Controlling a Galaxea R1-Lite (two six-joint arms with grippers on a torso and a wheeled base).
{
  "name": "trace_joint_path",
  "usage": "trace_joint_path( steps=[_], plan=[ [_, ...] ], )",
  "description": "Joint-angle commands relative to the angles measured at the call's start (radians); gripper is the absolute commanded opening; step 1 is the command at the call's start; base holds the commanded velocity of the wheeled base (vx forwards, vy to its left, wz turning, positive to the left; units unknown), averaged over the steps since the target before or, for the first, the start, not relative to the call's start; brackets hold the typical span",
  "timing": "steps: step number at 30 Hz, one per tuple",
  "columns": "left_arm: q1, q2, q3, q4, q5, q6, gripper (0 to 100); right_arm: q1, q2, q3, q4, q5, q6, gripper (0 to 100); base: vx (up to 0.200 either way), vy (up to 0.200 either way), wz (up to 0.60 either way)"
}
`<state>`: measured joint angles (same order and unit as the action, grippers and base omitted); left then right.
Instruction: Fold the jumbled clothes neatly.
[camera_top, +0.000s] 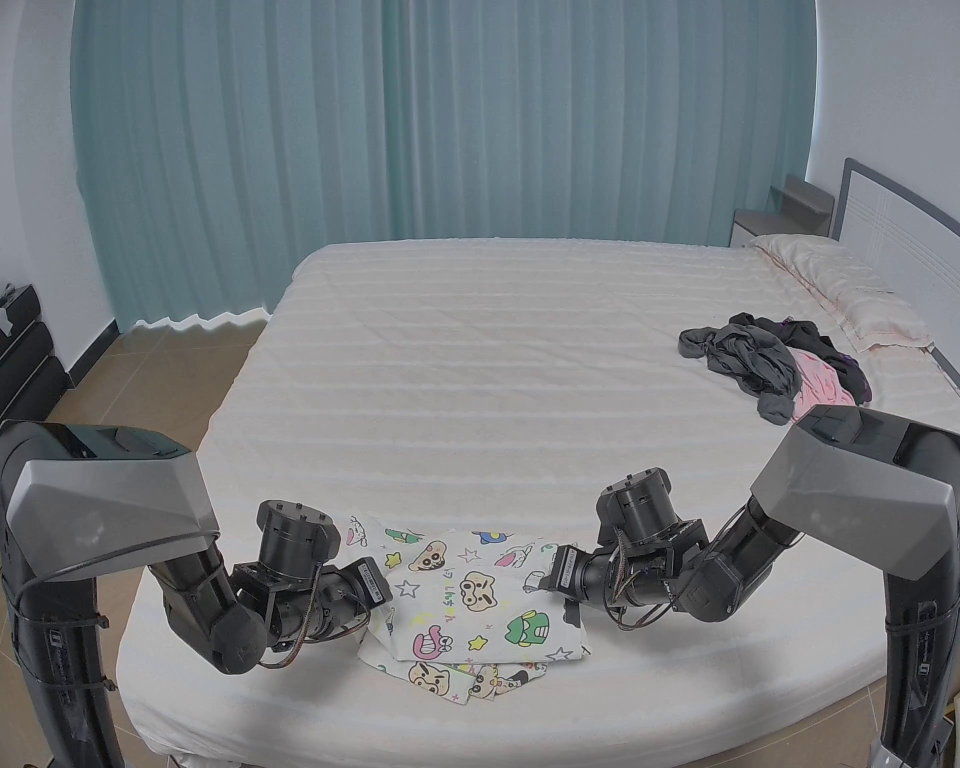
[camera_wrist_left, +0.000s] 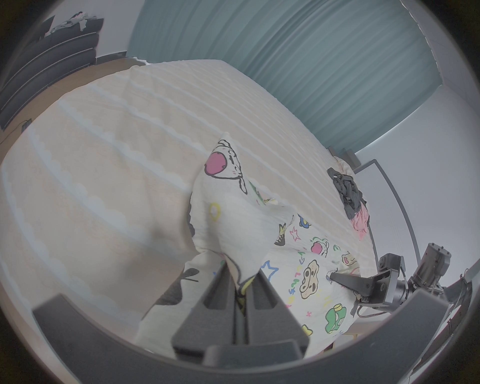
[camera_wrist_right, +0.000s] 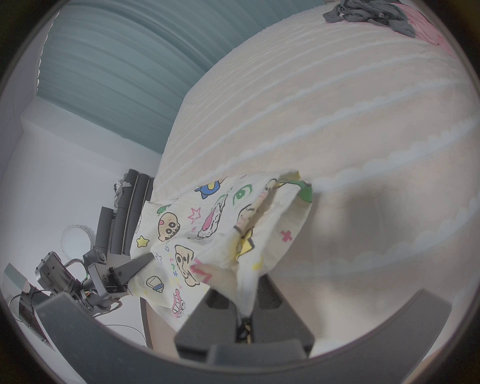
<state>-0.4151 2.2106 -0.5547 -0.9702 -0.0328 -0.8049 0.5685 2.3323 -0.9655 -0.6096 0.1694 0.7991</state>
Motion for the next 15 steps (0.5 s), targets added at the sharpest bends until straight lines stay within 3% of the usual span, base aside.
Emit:
trace_joint_path(
  steps=[1, 15],
  plan=[
    [-0.007, -0.040, 0.010, -0.001, 0.001, -0.016, 0, -0.004, -0.016, 0.002, -0.001, -0.001, 0.000, 0, 0.000, -0.200, 0.00],
    [-0.031, 0.007, -0.010, -0.001, -0.001, -0.030, 0, -0.033, -0.033, 0.019, 0.001, -0.002, -0.003, 0, 0.000, -0.200, 0.00]
  ],
)
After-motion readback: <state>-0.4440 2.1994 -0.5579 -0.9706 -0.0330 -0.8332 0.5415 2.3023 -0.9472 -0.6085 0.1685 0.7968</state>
